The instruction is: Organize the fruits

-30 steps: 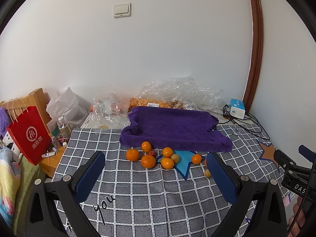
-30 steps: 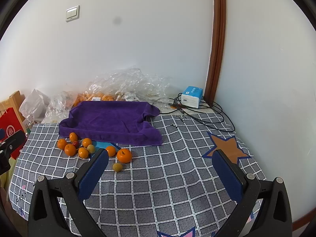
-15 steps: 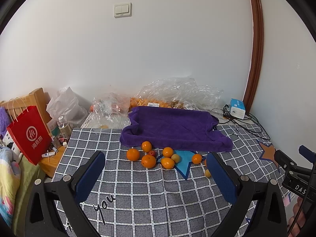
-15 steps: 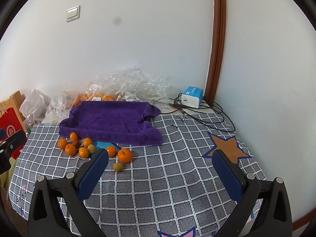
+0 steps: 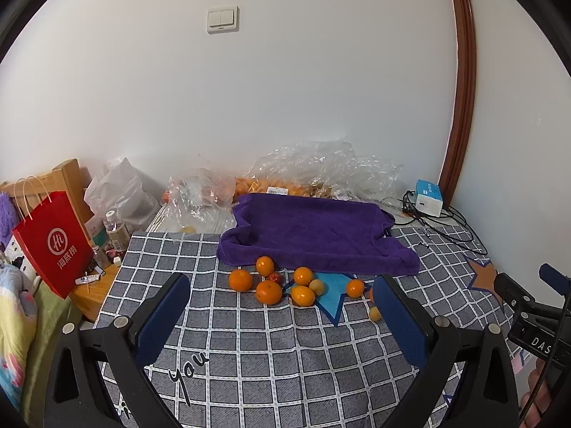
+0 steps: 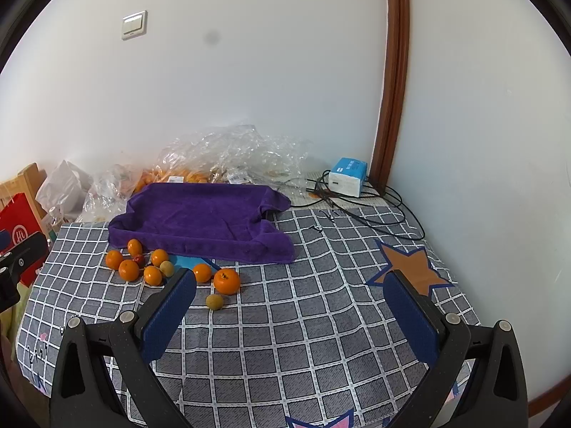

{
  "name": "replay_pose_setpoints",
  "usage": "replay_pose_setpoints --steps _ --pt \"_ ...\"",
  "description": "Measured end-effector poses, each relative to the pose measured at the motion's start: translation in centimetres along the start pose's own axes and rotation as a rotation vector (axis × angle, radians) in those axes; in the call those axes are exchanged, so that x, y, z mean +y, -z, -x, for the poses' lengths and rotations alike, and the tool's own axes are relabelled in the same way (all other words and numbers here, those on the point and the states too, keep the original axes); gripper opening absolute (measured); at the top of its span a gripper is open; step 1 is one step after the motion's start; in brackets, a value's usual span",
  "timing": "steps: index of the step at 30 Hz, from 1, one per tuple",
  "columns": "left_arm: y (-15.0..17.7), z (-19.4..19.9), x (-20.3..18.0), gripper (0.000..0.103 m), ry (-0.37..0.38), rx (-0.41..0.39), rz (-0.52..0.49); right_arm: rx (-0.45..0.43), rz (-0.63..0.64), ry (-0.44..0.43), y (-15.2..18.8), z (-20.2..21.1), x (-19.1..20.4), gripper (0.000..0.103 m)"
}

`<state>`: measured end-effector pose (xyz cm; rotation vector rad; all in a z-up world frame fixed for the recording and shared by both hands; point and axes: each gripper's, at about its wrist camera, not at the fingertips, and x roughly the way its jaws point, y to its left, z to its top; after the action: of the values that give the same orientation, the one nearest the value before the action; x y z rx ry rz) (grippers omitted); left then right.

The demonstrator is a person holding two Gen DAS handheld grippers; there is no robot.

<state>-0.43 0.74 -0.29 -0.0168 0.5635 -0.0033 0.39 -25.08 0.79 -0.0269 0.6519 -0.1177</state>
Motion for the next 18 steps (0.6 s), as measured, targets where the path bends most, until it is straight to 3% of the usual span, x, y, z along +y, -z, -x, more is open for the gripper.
replay_pose_setpoints --steps 18 --pt "-0.4 -0.8 0.4 0.103 0.004 0.002 0.002 0.001 0.018 -0.05 0.3 -0.7 1.0 0.103"
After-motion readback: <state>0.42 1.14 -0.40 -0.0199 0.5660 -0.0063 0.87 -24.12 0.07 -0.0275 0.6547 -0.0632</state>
